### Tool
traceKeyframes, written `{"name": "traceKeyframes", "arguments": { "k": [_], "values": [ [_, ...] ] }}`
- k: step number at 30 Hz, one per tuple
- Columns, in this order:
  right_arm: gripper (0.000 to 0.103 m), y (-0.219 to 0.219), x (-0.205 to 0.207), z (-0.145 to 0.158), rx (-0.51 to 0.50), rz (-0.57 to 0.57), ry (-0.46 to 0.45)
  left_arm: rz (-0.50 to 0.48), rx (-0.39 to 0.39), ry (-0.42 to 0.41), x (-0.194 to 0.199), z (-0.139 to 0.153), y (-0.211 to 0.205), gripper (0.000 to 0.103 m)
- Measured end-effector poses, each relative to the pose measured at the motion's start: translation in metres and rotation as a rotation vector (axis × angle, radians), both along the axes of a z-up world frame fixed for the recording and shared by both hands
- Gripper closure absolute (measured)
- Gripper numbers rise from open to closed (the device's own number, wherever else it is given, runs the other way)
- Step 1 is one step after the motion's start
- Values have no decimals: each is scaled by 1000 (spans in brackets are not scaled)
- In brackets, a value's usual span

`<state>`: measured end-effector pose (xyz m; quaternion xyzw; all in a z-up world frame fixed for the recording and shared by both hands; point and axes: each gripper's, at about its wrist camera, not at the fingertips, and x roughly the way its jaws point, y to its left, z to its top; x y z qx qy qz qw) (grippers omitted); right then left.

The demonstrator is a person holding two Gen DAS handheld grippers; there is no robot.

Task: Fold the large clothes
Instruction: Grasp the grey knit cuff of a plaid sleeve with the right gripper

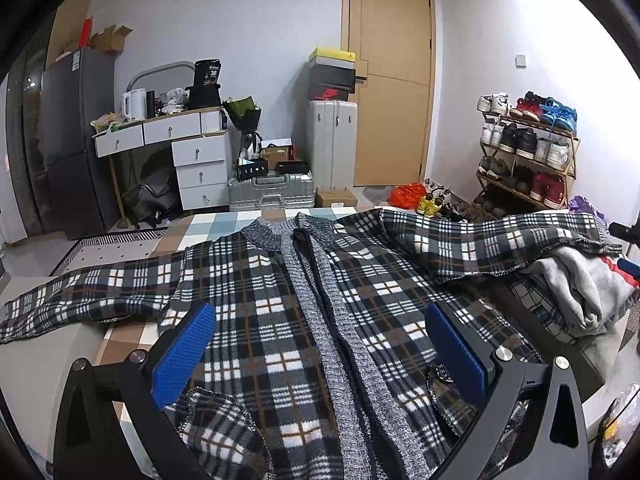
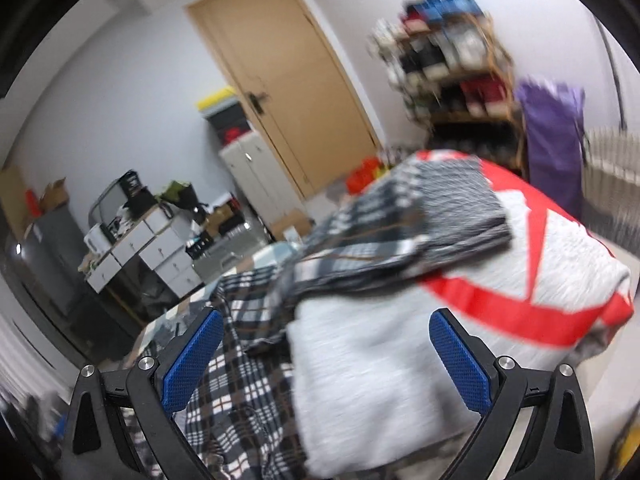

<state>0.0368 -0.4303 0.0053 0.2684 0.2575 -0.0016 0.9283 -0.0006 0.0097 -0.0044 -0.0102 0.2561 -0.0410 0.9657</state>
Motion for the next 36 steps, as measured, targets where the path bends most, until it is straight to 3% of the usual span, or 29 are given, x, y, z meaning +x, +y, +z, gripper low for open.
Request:
{"name": "traceKeyframes", "arguments": {
  "k": [6,10,12,14,16,18,20,24,30,36],
  "values": [
    [0,-49,28,-13,221,-41,85,-7,-3,29,3,-3,1,1],
    [0,-50,39,-9,206,-69,88,-7,-2,32,2,-3,3,1],
    [0,-44,45,-4,118,-99,98,-8,-1,33,2,-3,3,1],
    [15,-35,54,3,11,-132,108,-8,3,36,2,-4,3,1],
    [59,-28,66,7,-102,-153,143,-8,9,38,3,-4,3,1],
    [86,-27,75,4,-170,-183,178,-7,14,39,3,-4,4,1],
    [95,-30,79,3,-181,-205,175,-4,19,38,3,-4,5,1],
    [97,-34,87,24,-298,-256,147,5,32,41,4,-6,12,1],
    [97,-21,118,91,-517,-312,80,37,30,56,8,-9,29,1],
    [97,4,150,152,-615,-362,8,61,14,57,10,-8,41,1]
  ]
}}
